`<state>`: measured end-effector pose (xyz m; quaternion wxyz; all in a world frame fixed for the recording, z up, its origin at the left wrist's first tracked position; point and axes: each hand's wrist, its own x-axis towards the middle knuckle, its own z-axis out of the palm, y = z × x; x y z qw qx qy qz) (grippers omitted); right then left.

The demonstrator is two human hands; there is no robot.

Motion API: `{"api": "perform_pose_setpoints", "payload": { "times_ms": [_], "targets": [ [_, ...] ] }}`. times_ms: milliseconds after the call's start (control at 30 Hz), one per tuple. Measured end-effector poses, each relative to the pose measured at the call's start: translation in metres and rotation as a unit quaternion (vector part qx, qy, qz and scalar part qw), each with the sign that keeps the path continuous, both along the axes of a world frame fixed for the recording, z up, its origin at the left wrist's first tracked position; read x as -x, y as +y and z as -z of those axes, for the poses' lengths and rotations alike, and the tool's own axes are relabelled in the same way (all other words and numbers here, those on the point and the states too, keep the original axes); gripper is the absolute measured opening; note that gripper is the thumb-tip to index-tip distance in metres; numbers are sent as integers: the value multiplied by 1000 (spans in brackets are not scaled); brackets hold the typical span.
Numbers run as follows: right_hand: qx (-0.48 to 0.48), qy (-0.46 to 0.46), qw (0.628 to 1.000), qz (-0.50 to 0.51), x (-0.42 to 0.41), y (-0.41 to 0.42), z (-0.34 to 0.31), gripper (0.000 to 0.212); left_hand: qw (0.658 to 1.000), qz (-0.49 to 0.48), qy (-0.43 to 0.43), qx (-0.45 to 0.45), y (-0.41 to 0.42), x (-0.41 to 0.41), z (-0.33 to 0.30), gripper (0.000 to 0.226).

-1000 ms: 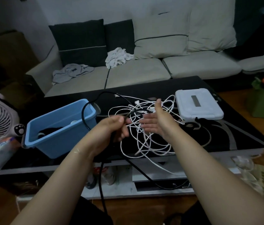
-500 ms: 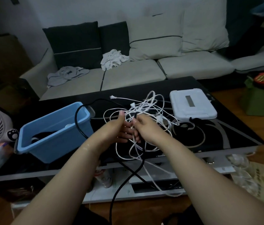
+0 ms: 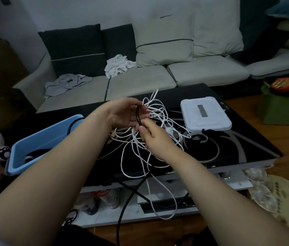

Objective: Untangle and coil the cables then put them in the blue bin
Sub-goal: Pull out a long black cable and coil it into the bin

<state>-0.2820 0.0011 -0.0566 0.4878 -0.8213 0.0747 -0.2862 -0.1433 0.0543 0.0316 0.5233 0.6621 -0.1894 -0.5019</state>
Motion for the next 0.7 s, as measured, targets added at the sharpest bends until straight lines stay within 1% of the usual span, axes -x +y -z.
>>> {"api": "perform_pose_setpoints", "payload": {
  "times_ms": [100, 167, 333, 400, 467, 533, 600, 667, 700],
  "targets": [
    [37, 24, 999, -1, 3, -3, 1, 8, 997, 26, -20, -64, -8, -1, 2, 23],
    [78, 50, 996, -11, 5, -4, 3, 12, 996, 31, -12, -86, -12, -1, 11, 25],
    [133, 80, 988, -11, 14, -7, 3, 17, 997, 18, 37, -64, -14, -7, 20, 34],
    [147, 71, 986, -18, 18, -6, 0, 17, 997, -2, 47, -56, -15, -9, 20, 36],
    [150, 63, 986, -44, 22, 1, 0, 16, 998, -22, 38, -51, -16, -13, 21, 37],
    [127, 94, 985, -71, 26, 1, 0, 15, 998, -36, 15, -39, -16, -17, 20, 35],
    [49, 150, 981, -111, 32, -8, -4, 16, 998, -60, 6, -8, -15, -22, 16, 28],
    [-38, 188, 967, -167, 40, -21, -7, 16, 995, -91, -16, 35, -13, -27, 9, 19],
    [-57, 203, 959, -189, 44, -26, -8, 16, 991, -110, -36, 61, -13, -29, 5, 17]
  ]
}}
